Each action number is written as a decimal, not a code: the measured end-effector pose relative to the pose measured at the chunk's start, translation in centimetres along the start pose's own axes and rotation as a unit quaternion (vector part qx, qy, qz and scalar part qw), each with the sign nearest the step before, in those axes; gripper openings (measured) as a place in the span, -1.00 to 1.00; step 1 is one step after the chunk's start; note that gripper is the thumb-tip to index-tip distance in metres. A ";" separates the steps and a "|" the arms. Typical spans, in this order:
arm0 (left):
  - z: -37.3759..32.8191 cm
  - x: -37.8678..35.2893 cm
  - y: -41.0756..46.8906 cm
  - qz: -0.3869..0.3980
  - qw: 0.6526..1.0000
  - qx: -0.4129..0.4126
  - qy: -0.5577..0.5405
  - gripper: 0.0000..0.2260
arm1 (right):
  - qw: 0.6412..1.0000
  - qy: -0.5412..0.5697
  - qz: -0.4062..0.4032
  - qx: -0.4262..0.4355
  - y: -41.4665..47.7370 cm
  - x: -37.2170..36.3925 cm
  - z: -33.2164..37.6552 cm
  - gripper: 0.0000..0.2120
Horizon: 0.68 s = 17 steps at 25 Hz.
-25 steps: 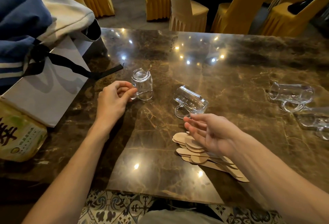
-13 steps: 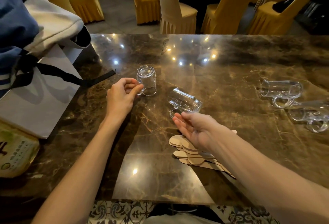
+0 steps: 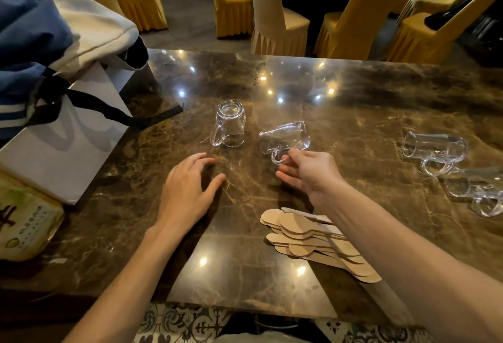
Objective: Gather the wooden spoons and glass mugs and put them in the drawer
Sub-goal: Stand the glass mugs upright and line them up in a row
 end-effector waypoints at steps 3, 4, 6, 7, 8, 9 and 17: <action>-1.5 -0.6 -0.7 0.002 0.999 -0.038 0.029 -0.62 | 0.988 -0.108 -0.035 0.105 0.2 -0.9 2.7 -0.77; -1.9 -0.9 -0.8 0.006 0.998 -0.046 0.039 -0.60 | 0.976 -0.158 -0.056 0.141 0.2 -1.3 3.5 -0.76; -2.4 -1.4 -0.9 0.017 0.997 -0.053 0.047 -0.57 | 0.945 -0.245 -0.087 0.200 0.1 -2.2 4.7 -0.72; -2.5 -1.6 -1.0 0.022 0.997 -0.052 0.050 -0.56 | 0.932 -0.273 -0.096 0.218 0.1 -2.6 5.0 -0.71; -2.5 -1.9 -1.1 0.026 0.997 -0.050 0.054 -0.55 | 0.922 -0.293 -0.103 0.230 0.2 -3.0 5.2 -0.72; -2.6 -2.1 -1.2 0.028 0.997 -0.050 0.058 -0.54 | 0.912 -0.313 -0.113 0.238 0.4 -3.3 5.4 -0.74; -2.8 -2.3 -1.5 0.031 0.996 -0.052 0.070 -0.54 | 0.878 -0.381 -0.137 0.255 1.3 -3.9 5.7 -0.77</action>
Point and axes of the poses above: each hand's wrist, its own y-axis towards the middle knuckle, its own x-axis out of the back of the hand, z = x × y, the point moved 8 cm from there along y, towards the middle knuckle, and after that the axes turned 6 degrees about -x, right-handed, at the moved point
